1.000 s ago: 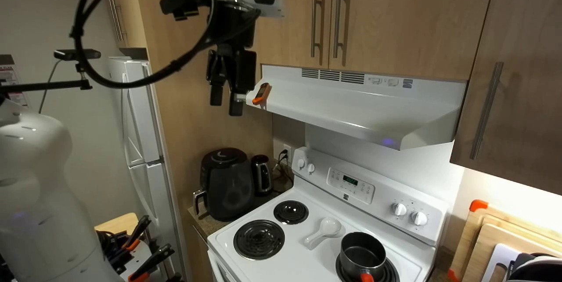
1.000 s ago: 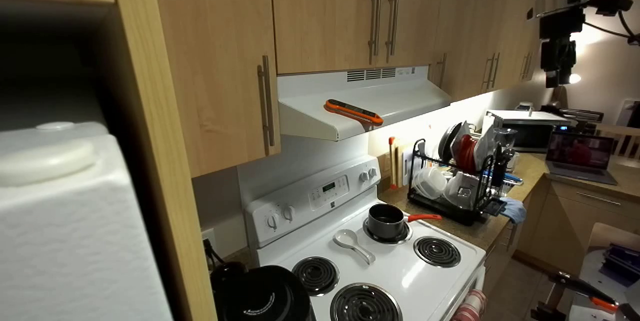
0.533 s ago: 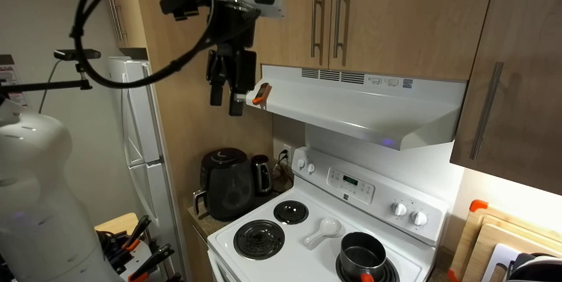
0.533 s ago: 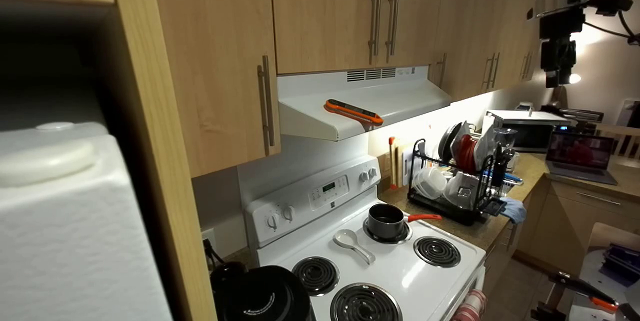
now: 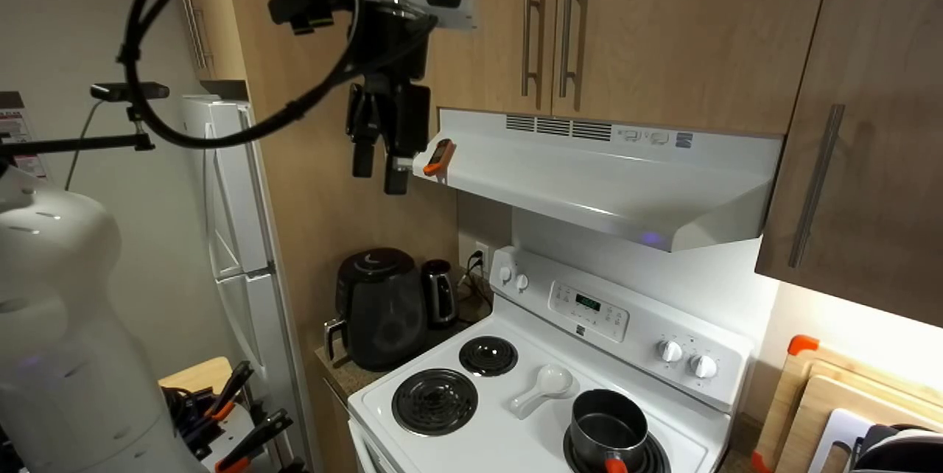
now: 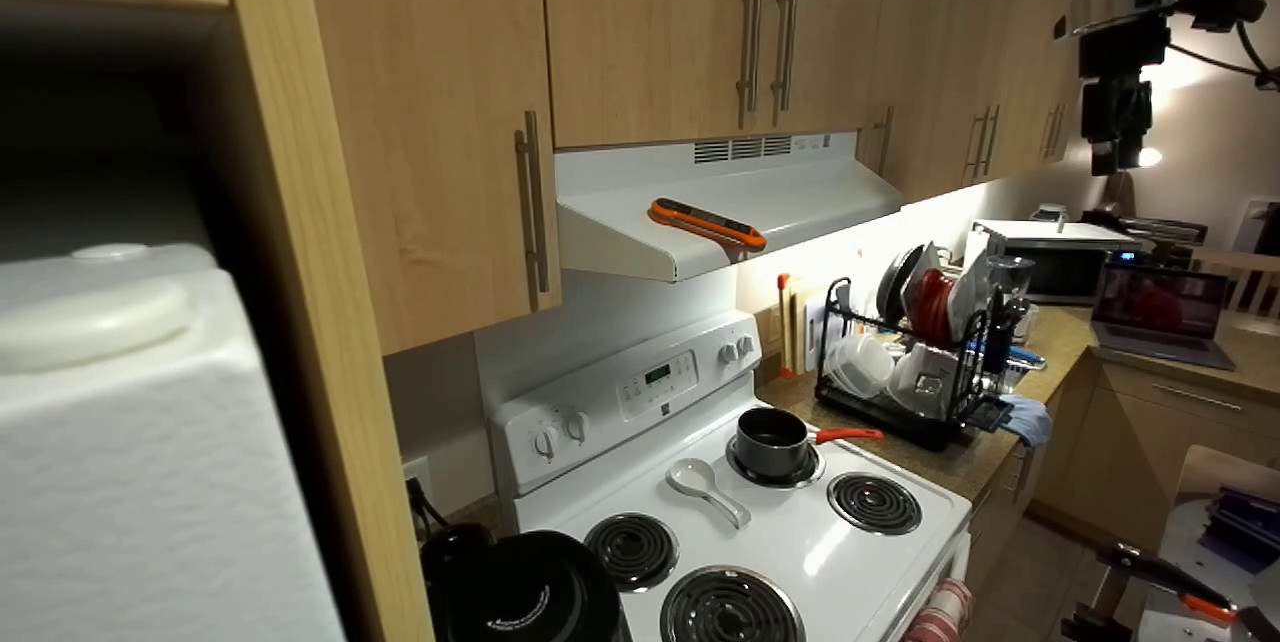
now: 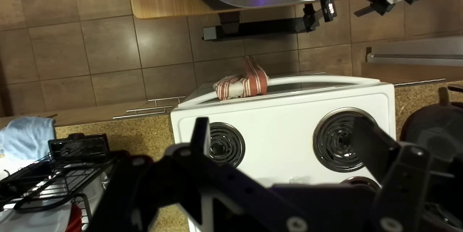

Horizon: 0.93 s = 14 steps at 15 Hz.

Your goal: Turn on the light on top of the stove

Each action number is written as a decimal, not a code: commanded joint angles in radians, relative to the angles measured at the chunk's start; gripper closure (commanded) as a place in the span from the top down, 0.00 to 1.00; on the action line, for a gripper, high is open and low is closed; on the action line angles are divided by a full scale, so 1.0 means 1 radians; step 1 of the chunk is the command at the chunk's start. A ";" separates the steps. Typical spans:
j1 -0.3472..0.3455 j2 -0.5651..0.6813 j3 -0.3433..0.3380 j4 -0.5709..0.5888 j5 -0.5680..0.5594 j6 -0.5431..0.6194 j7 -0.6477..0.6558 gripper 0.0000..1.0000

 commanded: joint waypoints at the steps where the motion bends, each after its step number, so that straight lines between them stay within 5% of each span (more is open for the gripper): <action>1: 0.003 0.000 -0.002 0.002 -0.001 -0.002 0.001 1.00; 6: 0.004 0.000 -0.003 -0.003 -0.001 0.009 -0.003 1.00; 14: 0.010 0.093 -0.017 -0.001 0.001 0.186 -0.016 1.00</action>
